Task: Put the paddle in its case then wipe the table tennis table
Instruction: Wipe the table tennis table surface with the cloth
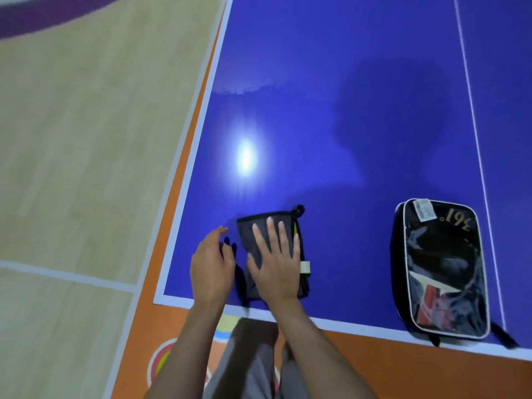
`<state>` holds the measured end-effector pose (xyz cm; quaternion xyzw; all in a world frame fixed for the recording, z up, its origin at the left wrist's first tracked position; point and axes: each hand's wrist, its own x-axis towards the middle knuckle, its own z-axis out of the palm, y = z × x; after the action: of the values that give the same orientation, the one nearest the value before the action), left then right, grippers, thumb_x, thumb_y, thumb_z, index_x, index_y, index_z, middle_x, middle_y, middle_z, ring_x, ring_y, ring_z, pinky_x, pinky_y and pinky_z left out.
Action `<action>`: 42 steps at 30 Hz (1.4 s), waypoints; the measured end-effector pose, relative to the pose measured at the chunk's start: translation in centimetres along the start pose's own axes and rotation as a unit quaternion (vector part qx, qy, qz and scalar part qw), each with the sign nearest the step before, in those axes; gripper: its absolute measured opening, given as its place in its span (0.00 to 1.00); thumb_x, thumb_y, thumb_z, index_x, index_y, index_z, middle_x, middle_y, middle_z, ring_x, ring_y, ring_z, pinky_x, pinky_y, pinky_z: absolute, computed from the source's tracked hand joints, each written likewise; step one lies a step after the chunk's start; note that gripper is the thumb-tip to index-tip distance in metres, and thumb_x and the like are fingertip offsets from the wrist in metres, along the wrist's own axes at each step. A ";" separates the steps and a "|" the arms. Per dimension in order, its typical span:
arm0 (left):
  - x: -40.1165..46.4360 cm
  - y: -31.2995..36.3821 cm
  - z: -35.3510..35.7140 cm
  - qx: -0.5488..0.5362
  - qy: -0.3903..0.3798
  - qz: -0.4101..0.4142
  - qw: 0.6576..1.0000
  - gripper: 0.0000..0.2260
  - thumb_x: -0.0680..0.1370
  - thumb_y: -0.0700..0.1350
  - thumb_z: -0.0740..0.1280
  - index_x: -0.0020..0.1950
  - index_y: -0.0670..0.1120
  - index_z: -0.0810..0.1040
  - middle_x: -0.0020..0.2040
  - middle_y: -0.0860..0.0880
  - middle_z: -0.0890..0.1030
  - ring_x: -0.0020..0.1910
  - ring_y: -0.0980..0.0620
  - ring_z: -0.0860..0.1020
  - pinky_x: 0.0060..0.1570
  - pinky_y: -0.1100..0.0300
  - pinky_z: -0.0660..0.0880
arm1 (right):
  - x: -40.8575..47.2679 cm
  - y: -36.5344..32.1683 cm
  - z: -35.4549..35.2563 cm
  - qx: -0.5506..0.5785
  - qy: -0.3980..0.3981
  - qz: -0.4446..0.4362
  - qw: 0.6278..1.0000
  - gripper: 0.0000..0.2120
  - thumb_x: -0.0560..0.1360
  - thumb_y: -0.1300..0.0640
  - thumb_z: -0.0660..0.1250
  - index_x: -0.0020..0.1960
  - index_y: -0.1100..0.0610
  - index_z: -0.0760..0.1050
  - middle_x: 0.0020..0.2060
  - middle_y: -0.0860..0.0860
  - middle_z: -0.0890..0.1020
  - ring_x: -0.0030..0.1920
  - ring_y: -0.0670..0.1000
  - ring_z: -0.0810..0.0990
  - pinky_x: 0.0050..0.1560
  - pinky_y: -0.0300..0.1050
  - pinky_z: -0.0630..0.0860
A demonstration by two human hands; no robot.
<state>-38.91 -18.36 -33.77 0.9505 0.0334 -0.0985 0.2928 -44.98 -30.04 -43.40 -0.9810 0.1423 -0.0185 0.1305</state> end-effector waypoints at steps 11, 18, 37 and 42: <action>5.2 -1.1 2.3 0.038 -0.024 0.074 0.996 0.14 0.79 0.36 0.68 0.63 0.46 0.81 0.65 0.49 0.80 0.64 0.48 0.77 0.61 0.46 0.76 | 21.7 3.9 -0.1 -0.034 0.067 0.036 0.997 0.31 0.82 0.39 0.56 0.83 0.44 0.59 0.84 0.51 0.57 0.84 0.55 0.55 0.81 0.63 0.51; 9.2 -2.1 2.3 0.059 -0.077 0.130 0.987 0.15 0.79 0.37 0.69 0.63 0.52 0.80 0.63 0.55 0.79 0.62 0.53 0.75 0.59 0.55 0.71 | 34.9 5.5 -0.1 -0.037 0.102 0.021 0.994 0.29 0.81 0.39 0.55 0.81 0.45 0.66 0.82 0.51 0.64 0.82 0.55 0.61 0.80 0.63 0.53; 3.7 1.3 2.4 0.084 -0.075 0.104 0.988 0.17 0.82 0.44 0.63 0.71 0.48 0.73 0.69 0.47 0.74 0.66 0.44 0.73 0.61 0.44 0.74 | 11.2 4.2 -0.6 -0.008 0.040 0.015 0.999 0.30 0.83 0.43 0.56 0.84 0.47 0.58 0.84 0.53 0.56 0.84 0.56 0.54 0.81 0.64 0.53; -1.1 1.6 2.7 0.086 -0.073 0.079 0.990 0.16 0.83 0.44 0.63 0.71 0.47 0.74 0.69 0.48 0.74 0.66 0.44 0.72 0.59 0.45 0.73 | -1.4 3.4 -1.2 -0.001 -0.008 0.013 1.000 0.31 0.85 0.42 0.53 0.86 0.48 0.50 0.85 0.53 0.50 0.85 0.56 0.47 0.81 0.65 0.53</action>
<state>-40.25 -21.19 -34.82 0.9620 -0.0720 -0.1469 0.2186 -47.33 -33.10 -43.08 -0.9793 0.1539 -0.0090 0.1312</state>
